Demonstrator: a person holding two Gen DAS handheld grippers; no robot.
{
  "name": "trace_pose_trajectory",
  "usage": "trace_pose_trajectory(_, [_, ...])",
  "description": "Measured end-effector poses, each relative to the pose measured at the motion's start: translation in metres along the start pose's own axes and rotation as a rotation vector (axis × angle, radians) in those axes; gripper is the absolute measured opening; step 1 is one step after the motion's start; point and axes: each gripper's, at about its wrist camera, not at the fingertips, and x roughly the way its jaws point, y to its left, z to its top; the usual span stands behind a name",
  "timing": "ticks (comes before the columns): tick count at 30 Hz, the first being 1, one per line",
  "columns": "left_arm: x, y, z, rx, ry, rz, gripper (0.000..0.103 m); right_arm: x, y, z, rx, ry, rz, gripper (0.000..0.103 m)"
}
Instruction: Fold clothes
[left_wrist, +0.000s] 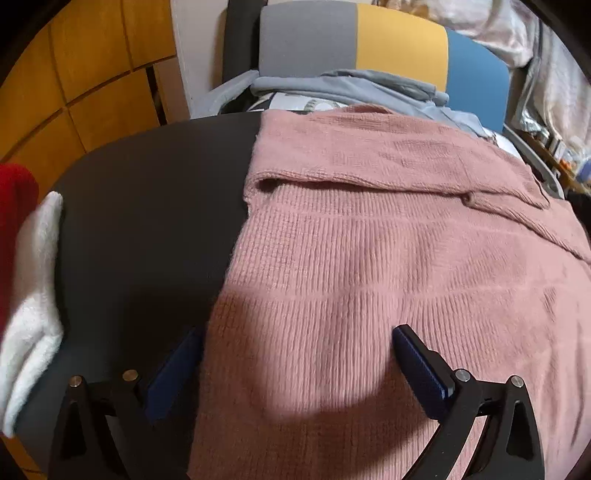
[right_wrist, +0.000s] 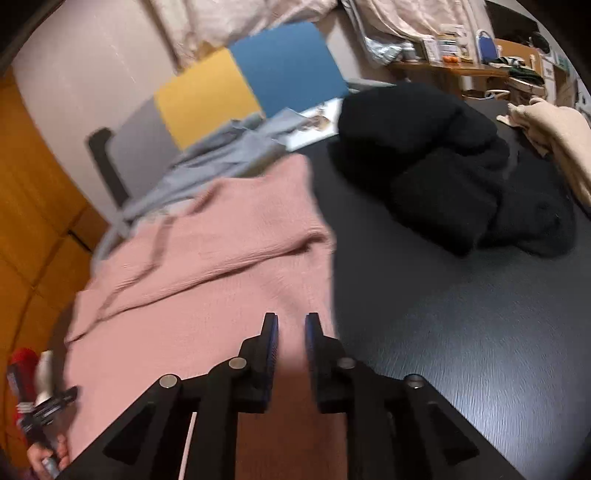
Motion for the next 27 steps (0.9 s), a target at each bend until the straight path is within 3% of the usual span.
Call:
trace_pose_trajectory(4, [-0.026, 0.008, -0.027, -0.029, -0.002, -0.071, 0.103, -0.042, 0.021, -0.039, -0.071, 0.035, 0.069, 0.016])
trace_pose_trajectory(7, [-0.03, 0.008, -0.047, 0.033, -0.008, -0.005, 0.103, -0.045, 0.023, -0.068, -0.083, 0.113, 0.066, 0.016])
trace_pose_trajectory(12, [-0.041, 0.026, -0.068, 0.096, -0.075, 0.016, 0.103, -0.058, -0.005, -0.093, -0.078, 0.079, -0.019, 0.006])
trace_pose_trajectory(15, [-0.044, 0.039, -0.07, 0.083, -0.059, -0.015, 0.103, -0.059, -0.023, -0.089, 0.02, 0.063, 0.007, 0.005])
trace_pose_trajectory(17, [-0.051, 0.046, -0.07, 0.045, -0.029, -0.039, 0.103, -0.065, -0.024, -0.088, 0.075, 0.068, 0.04, 0.013])
trace_pose_trajectory(18, [-0.056, 0.05, -0.072, 0.03, -0.028, -0.04, 0.103, -0.071, -0.02, -0.087, 0.065, 0.055, 0.051, 0.024])
trace_pose_trajectory(19, [-0.062, 0.054, -0.075, 0.021, -0.037, -0.034, 0.103, -0.077, -0.015, -0.086, 0.052, 0.041, 0.061, 0.026])
trace_pose_trajectory(23, [-0.073, 0.072, -0.091, 0.013, -0.021, -0.003, 0.103, -0.102, -0.019, -0.096, 0.039, 0.006, 0.008, 0.026])
trace_pose_trajectory(27, [-0.075, 0.089, -0.111, -0.029, 0.01, -0.06, 0.103, -0.109, -0.05, -0.108, 0.116, 0.027, -0.026, 0.028])
